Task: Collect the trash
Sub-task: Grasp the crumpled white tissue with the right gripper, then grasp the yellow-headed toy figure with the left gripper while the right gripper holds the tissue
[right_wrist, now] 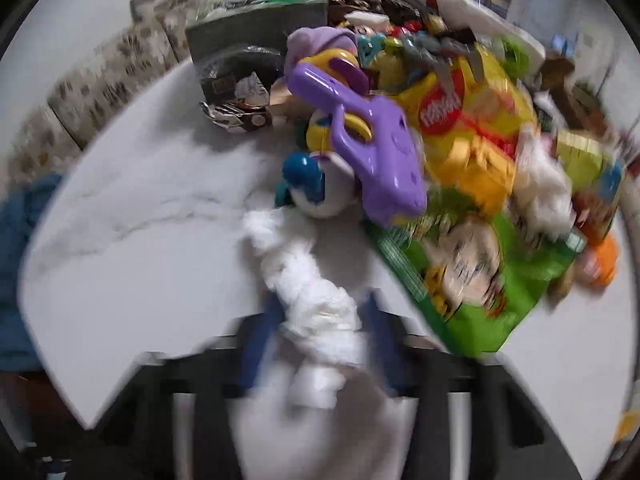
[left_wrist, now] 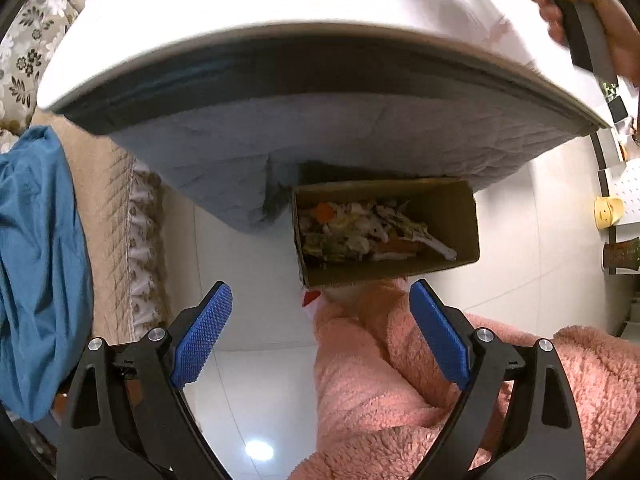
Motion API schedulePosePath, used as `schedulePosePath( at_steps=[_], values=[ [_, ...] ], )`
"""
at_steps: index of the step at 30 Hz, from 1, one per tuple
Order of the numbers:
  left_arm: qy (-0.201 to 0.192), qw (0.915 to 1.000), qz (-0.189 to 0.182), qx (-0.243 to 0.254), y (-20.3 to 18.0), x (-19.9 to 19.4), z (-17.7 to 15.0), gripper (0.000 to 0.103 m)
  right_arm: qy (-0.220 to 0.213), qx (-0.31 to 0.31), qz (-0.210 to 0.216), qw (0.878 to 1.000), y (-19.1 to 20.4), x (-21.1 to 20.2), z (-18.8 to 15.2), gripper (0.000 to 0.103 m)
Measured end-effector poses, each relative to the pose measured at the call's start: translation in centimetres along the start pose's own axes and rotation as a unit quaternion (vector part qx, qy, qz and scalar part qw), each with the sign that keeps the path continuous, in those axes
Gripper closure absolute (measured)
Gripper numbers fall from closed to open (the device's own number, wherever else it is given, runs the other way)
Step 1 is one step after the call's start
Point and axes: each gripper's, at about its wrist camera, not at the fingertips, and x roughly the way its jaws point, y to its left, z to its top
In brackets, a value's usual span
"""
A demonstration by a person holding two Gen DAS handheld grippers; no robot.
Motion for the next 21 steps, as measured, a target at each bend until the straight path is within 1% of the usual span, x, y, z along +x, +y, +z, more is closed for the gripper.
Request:
schedulePosePath(
  at_steps=[2, 5, 7, 9, 10, 11, 13, 14, 16, 19, 20, 21],
  values=[
    [-0.014, 0.9999, -0.008, 0.000, 0.0, -0.9, 1.1, 0.015, -0.005, 0.028, 0.034, 0.999, -1.3, -1.6, -1.7, 0.076],
    [-0.043, 0.9988, -0.023, -0.004, -0.2, -2.4, 3.1, 0.015, -0.012, 0.066, 0.058, 0.996, -3.2, -4.2, -4.4, 0.076],
    [-0.068, 0.9974, -0.026, 0.001, -0.5, -3.5, 5.1, 0.015, -0.024, 0.109, 0.076, 0.991, -5.3, -7.0, -6.8, 0.076],
    [-0.096, 0.9951, -0.015, 0.018, -1.3, -4.6, 8.4, 0.015, -0.034, 0.143, 0.084, 0.986, -6.5, -9.2, -8.9, 0.076],
    [-0.103, 0.9942, -0.015, 0.025, -1.7, -4.9, 9.6, 0.015, -0.038, 0.158, 0.087, 0.983, -7.2, -10.1, -9.8, 0.076],
    [-0.119, 0.9921, -0.015, 0.035, -2.4, -5.4, 11.7, 0.015, -0.042, 0.174, 0.089, 0.980, -8.0, -10.9, -10.6, 0.076],
    [-0.142, 0.9886, -0.020, 0.046, -3.4, -5.9, 15.1, 0.015, -0.051, 0.189, 0.085, 0.977, -8.8, -12.2, -11.8, 0.075],
    [-0.150, 0.9874, -0.022, 0.046, -4.1, -5.9, 17.5, 0.015, -0.054, 0.191, 0.079, 0.977, -9.1, -12.8, -12.1, 0.075],
    [-0.150, 0.9877, -0.027, 0.034, -5.1, -5.2, 21.9, 0.015, -0.062, 0.191, 0.064, 0.978, -9.8, -14.2, -13.3, 0.075],
    [-0.147, 0.9883, -0.038, 0.017, -6.1, -3.7, 27.0, 0.015, -0.069, 0.206, 0.062, 0.974, -10.3, -15.2, -14.2, 0.074],
    [-0.145, 0.9888, -0.033, 0.015, -6.4, -3.2, 28.1, 0.015, -0.071, 0.213, 0.062, 0.973, -10.5, -15.5, -14.6, 0.074],
    [-0.139, 0.9900, -0.017, 0.013, -6.7, -2.4, 29.6, 0.015, -0.073, 0.218, 0.061, 0.971, -10.5, -15.7, -14.9, 0.074]
  ],
)
